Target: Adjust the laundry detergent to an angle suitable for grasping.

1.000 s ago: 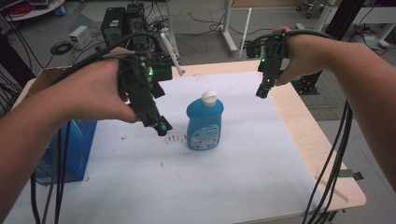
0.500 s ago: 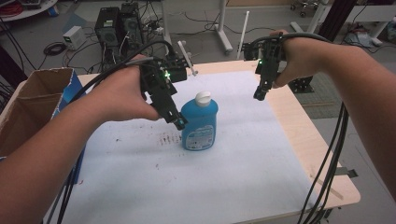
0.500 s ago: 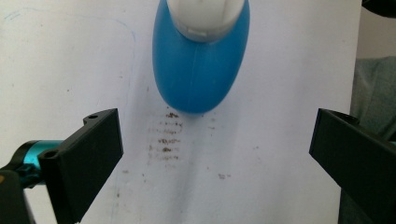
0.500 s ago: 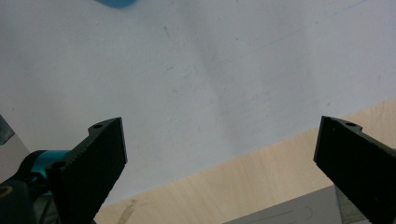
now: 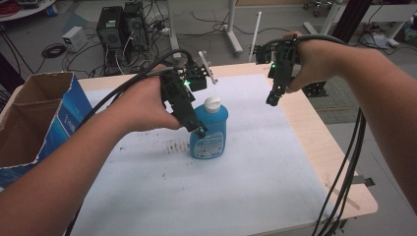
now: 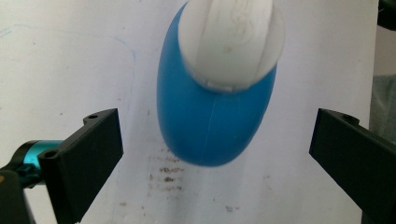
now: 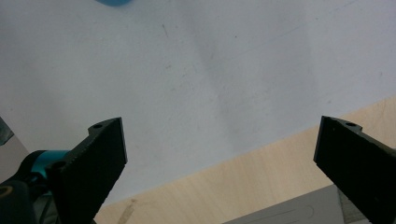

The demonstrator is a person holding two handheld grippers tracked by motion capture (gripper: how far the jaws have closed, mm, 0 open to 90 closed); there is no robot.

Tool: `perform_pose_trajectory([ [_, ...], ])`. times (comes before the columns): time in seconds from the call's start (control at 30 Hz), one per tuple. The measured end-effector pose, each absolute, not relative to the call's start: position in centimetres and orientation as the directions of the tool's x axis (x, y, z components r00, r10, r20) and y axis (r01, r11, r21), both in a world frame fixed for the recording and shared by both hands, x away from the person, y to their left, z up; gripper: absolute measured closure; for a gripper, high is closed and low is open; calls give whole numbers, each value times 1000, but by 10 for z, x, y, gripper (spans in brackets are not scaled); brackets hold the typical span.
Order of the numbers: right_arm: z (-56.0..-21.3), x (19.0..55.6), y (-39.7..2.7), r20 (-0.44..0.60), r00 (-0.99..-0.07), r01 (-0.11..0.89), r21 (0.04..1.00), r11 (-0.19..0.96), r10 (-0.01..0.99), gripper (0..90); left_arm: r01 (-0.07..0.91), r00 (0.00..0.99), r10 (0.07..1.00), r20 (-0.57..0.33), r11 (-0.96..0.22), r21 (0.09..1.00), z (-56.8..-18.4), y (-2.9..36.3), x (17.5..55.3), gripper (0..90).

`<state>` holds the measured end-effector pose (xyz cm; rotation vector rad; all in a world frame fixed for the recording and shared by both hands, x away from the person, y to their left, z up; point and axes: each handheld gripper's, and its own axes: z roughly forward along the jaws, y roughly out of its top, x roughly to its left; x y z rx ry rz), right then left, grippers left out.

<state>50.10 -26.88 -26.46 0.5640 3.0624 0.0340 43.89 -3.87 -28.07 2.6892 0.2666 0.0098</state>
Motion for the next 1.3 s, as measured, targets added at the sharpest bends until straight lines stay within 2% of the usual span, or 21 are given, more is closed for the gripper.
perform_pose_trajectory([
  [0.5, -268, 502, -269, -18, -933, 359, 19, 933, 359, 15, 176, 983, 177, -42, -863, 473, -302, -56, 447, 26],
  [0.97, -269, 504, -268, -14, -933, 359, 18, 933, 359, 15, 163, 985, 169, -32, -861, 481, -315, -62, 448, 27],
  [1.0, -269, 504, -268, -15, -933, 358, 16, 934, 358, 15, 160, 986, 166, -31, -861, 482, -315, -62, 448, 39],
  [1.03, -269, 505, -268, -15, -933, 360, 16, 933, 360, 15, 162, 986, 164, -38, -858, 487, -315, -62, 448, 94],
  [1.3, -271, 506, -267, -13, -932, 363, 16, 932, 363, 15, 148, 988, 152, -30, -864, 481, -315, -61, 449, 131],
])
